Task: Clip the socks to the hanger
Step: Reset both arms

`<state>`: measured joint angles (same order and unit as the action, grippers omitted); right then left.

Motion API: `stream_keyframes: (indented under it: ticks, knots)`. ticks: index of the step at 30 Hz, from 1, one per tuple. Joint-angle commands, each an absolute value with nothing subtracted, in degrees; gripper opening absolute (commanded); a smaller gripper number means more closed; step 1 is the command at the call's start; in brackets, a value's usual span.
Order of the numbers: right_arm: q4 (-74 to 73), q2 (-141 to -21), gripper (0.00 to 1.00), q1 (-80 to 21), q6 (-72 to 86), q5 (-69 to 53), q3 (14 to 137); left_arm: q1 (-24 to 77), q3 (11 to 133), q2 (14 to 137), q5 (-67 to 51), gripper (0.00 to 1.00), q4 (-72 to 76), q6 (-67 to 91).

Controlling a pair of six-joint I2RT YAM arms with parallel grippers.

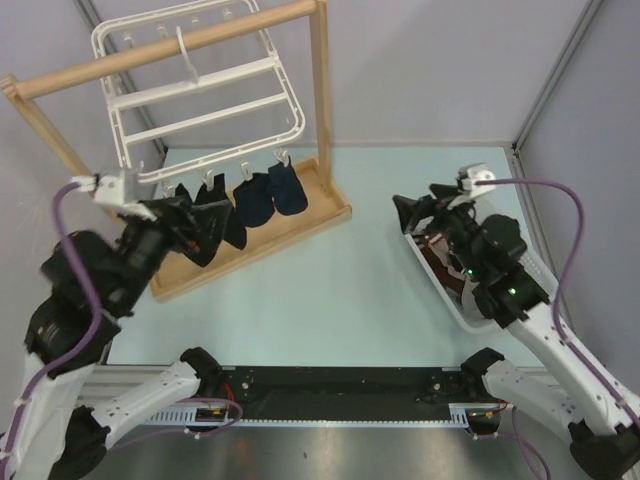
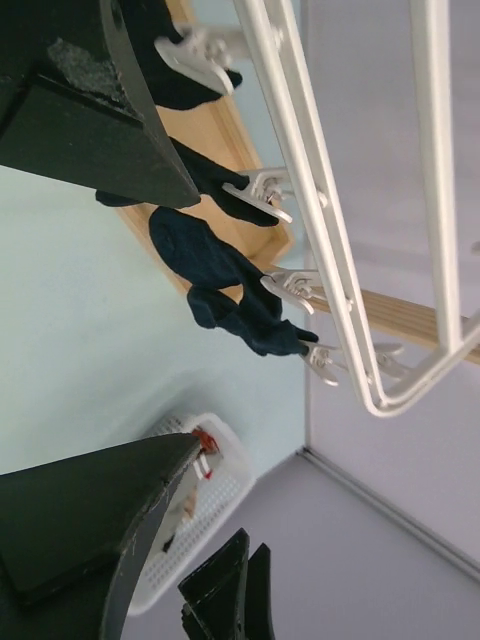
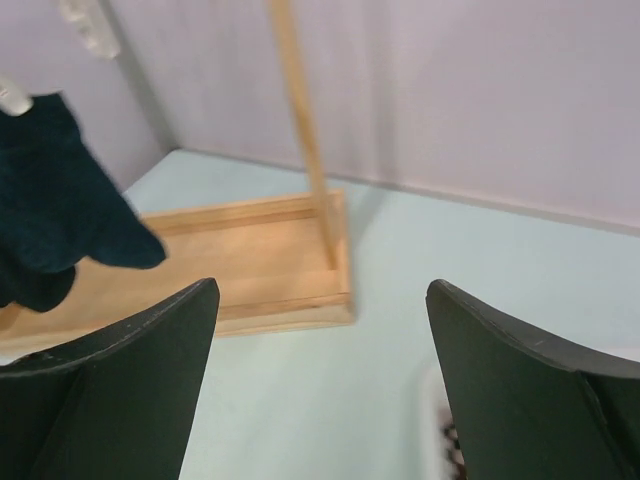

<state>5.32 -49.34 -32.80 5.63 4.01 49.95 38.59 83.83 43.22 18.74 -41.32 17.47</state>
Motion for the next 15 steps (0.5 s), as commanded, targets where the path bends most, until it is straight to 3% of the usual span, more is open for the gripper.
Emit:
stream_keyframes:
  ticks: [1, 4, 15]
  knots:
    - [-7.9, -39.6, 0.94, -29.4, 2.3, 14.3, 51.8, 38.2, 86.1, 36.5, 15.8, 1.00, -41.0, 15.2]
    - [-12.4, -33.6, 1.00, -28.7, 0.9, 18.2, 52.5, 38.3, 85.7, 33.5, 15.2, 1.00, -41.2, 14.0]
    - [-18.3, -24.9, 1.00, -28.5, -1.1, 25.8, 53.0, 38.3, 75.9, 21.6, 18.5, 1.00, -36.3, 14.4]
